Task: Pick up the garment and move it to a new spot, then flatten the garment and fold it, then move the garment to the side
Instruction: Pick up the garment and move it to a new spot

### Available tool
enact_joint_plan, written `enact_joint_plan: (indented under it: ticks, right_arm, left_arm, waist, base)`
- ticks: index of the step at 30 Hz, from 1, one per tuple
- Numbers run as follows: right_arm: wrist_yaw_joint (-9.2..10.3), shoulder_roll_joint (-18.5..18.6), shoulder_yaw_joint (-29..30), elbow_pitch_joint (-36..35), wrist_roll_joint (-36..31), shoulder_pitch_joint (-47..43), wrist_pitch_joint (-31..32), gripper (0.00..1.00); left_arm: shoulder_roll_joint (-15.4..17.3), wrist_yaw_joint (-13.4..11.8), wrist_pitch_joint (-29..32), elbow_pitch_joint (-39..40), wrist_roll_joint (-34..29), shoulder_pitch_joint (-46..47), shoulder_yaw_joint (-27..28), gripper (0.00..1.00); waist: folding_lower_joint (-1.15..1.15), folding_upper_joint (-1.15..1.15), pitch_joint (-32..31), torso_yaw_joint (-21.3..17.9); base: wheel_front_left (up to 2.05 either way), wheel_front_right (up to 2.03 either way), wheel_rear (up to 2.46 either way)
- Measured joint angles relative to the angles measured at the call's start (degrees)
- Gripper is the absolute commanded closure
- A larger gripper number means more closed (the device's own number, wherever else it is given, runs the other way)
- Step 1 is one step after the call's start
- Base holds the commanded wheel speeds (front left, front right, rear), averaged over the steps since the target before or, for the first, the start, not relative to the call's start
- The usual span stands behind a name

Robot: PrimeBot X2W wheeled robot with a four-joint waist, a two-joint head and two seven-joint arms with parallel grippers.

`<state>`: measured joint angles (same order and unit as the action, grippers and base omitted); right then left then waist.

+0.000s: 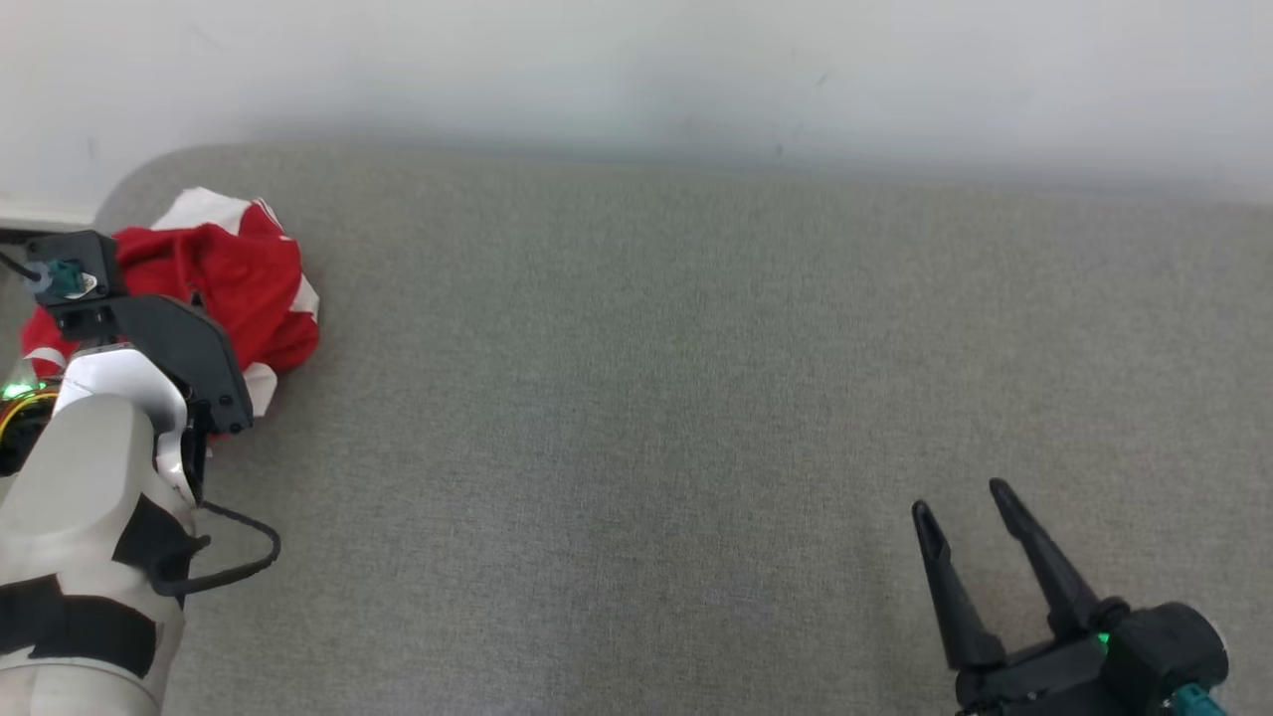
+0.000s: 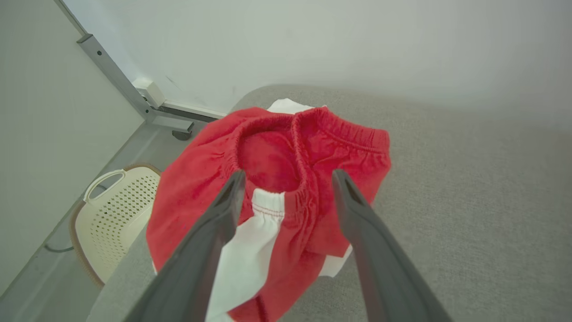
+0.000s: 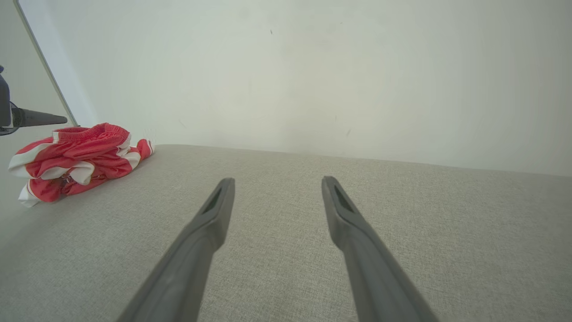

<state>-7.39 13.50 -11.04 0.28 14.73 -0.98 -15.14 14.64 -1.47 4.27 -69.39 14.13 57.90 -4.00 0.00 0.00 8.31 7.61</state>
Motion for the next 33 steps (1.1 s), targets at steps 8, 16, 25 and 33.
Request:
enact_joint_plan:
  ticks: [8,16,25,33]
  right_arm:
    - [0.0,1.8,0.3,-1.2,0.4,2.9,0.0,0.0]
    - [0.0,2.3,0.5,-1.5,0.5,4.7,0.0,0.0]
    - [0.0,1.7,0.6,-0.1,2.0,5.3,0.0,0.0]
    - [0.0,-1.3,-0.1,2.2,2.9,3.3,0.0,0.0]
  left_arm:
    - [1.1,-4.8,6.2,-1.9,-2.8,2.9,-3.2,0.0]
    - [1.0,-5.9,7.5,-2.5,-1.8,3.5,-2.9,0.0]
    - [1.3,-3.5,-1.8,-0.9,0.7,2.9,-1.4,1.0]
    - [1.2,-0.7,-15.3,3.2,0.5,1.2,-2.5,1.0]
  waist:
    - [0.01,0.01,6.3,-0.4]
    - [0.01,0.01,10.7,-0.8]
    - [0.01,0.01,11.1,-0.6]
    - [0.0,0.01,5.6,-1.0]
  base:
    - [0.0,0.0,0.0]
    - [0.0,0.0,0.0]
    - [0.0,0.0,0.0]
    - [0.0,0.0,0.0]
